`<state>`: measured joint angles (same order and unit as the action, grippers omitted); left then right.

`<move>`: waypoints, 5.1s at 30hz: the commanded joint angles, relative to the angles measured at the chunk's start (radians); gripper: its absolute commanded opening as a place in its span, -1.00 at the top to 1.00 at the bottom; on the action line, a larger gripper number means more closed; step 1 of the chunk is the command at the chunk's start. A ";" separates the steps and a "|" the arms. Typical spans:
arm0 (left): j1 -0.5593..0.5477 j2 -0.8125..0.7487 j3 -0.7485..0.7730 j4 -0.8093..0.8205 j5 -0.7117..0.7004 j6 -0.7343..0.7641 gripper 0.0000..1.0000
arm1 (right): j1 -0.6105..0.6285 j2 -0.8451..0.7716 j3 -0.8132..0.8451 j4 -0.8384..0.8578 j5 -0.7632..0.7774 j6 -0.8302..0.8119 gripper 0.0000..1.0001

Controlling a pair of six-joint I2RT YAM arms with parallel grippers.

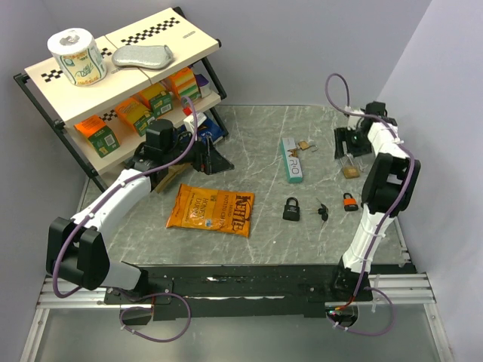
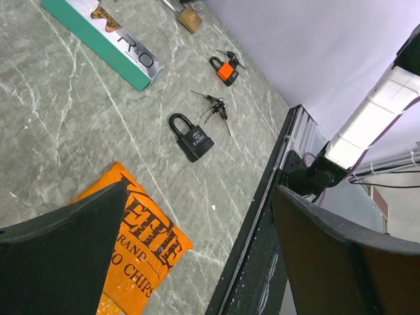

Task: Lock with the key
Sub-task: Place the lock at the center of the board, then pick up the lock from the center of the board.

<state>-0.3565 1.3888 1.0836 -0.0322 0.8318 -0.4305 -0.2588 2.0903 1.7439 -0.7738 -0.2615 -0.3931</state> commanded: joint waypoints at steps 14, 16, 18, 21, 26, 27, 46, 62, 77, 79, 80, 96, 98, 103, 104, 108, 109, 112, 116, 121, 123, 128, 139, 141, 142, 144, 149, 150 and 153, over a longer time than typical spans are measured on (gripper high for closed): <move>0.030 -0.039 0.022 -0.006 0.003 0.019 -0.93 | 0.230 0.186 0.367 -0.050 0.016 0.134 -0.38; 0.033 -0.040 0.018 -0.009 0.001 0.021 -0.93 | 0.237 0.200 0.365 -0.021 0.022 0.123 -0.38; 0.036 -0.040 0.019 -0.012 0.001 0.022 -0.93 | 0.247 0.218 0.367 -0.004 0.031 0.112 -0.38; 0.040 -0.031 0.025 -0.020 0.001 0.024 -0.93 | 0.254 0.252 0.388 0.005 0.036 0.109 -0.38; 0.044 -0.025 0.026 -0.006 0.001 0.012 -0.94 | 0.254 0.309 0.434 0.004 0.042 0.106 -0.38; 0.044 -0.022 0.025 -0.005 0.000 0.012 -0.93 | 0.254 0.315 0.439 0.004 0.039 0.106 -0.38; 0.054 -0.005 0.055 -0.044 -0.008 0.039 -0.95 | 0.306 0.456 0.554 -0.048 0.059 0.080 -0.28; 0.067 0.010 0.065 -0.026 0.007 0.019 -0.96 | 0.277 0.418 0.499 -0.137 0.062 0.085 -0.23; 0.067 0.003 0.084 -0.038 0.007 0.071 -0.95 | 0.265 0.282 0.436 -0.055 0.160 -0.033 1.00; 0.067 0.007 0.093 -0.037 0.006 0.090 -0.95 | 0.263 0.242 0.418 -0.036 0.148 -0.044 1.00; 0.067 0.006 0.095 -0.031 0.004 0.090 -0.94 | 0.263 0.200 0.410 -0.033 0.115 -0.043 1.00; 0.039 -0.037 -0.063 0.498 -0.165 -0.166 -0.98 | 0.213 -0.277 0.070 0.348 -0.536 0.881 1.00; 0.010 -0.007 -0.068 0.575 -0.145 -0.186 -0.98 | 0.243 -0.334 -0.045 0.521 -0.657 0.968 1.00; -0.032 0.021 -0.100 0.680 -0.036 -0.075 -0.98 | 0.331 -0.395 -0.185 0.838 -0.934 1.210 1.00; -0.035 0.009 -0.108 0.672 -0.007 -0.030 -0.98 | 0.343 -0.404 -0.223 0.960 -0.964 1.249 1.00; -0.047 -0.057 -0.171 0.673 0.004 0.174 -0.98 | 0.420 -0.443 -0.340 1.349 -1.073 1.569 1.00; -0.056 -0.086 -0.183 0.680 0.000 0.237 -0.98 | 0.434 -0.446 -0.356 1.419 -1.085 1.615 1.00; -0.078 -0.135 -0.223 0.707 -0.013 0.329 -0.94 | 0.493 -0.464 -0.409 1.548 -1.133 1.715 1.00; -0.093 -0.188 -0.267 0.726 -0.005 0.418 -0.87 | 0.549 -0.507 -0.445 1.527 -1.174 1.688 1.00; -0.136 -0.238 -0.277 0.684 0.052 0.518 -0.79 | 0.607 -0.532 -0.466 1.571 -1.219 1.700 1.00; -0.153 -0.249 -0.284 0.681 0.069 0.542 -0.75 | 0.625 -0.538 -0.458 1.565 -1.257 1.680 1.00; -0.182 -0.298 -0.278 0.612 0.125 0.607 -0.62 | 0.667 -0.524 -0.477 1.745 -1.314 1.808 1.00; -0.202 -0.333 -0.248 0.514 0.145 0.654 -0.50 | 0.710 -0.506 -0.514 1.966 -1.371 1.995 1.00; -0.206 -0.335 -0.245 0.528 0.139 0.647 -0.47 | 0.717 -0.509 -0.520 1.975 -1.378 1.998 1.00; -0.208 -0.338 -0.241 0.528 0.138 0.647 -0.47 | 0.721 -0.510 -0.521 1.984 -1.383 2.011 1.00; -0.211 -0.336 -0.234 0.493 0.135 0.650 -0.44 | 0.721 -0.512 -0.529 1.995 -1.375 2.019 1.00; -0.211 -0.356 -0.283 0.488 0.107 0.530 -0.50 | 0.721 -0.532 -0.491 1.946 -1.355 1.979 1.00; -0.211 -0.362 -0.319 0.542 0.074 0.492 -0.57 | 0.713 -0.542 -0.485 1.923 -1.342 1.941 1.00; -0.214 -0.385 -0.370 0.594 -0.130 0.359 -0.67 | 0.681 -0.568 -0.465 1.741 -1.258 1.820 1.00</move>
<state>-0.5640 1.0451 0.7654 0.4709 0.8974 0.0868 0.4473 1.6398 1.2243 1.0908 -1.5135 1.5684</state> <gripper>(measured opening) 0.819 0.413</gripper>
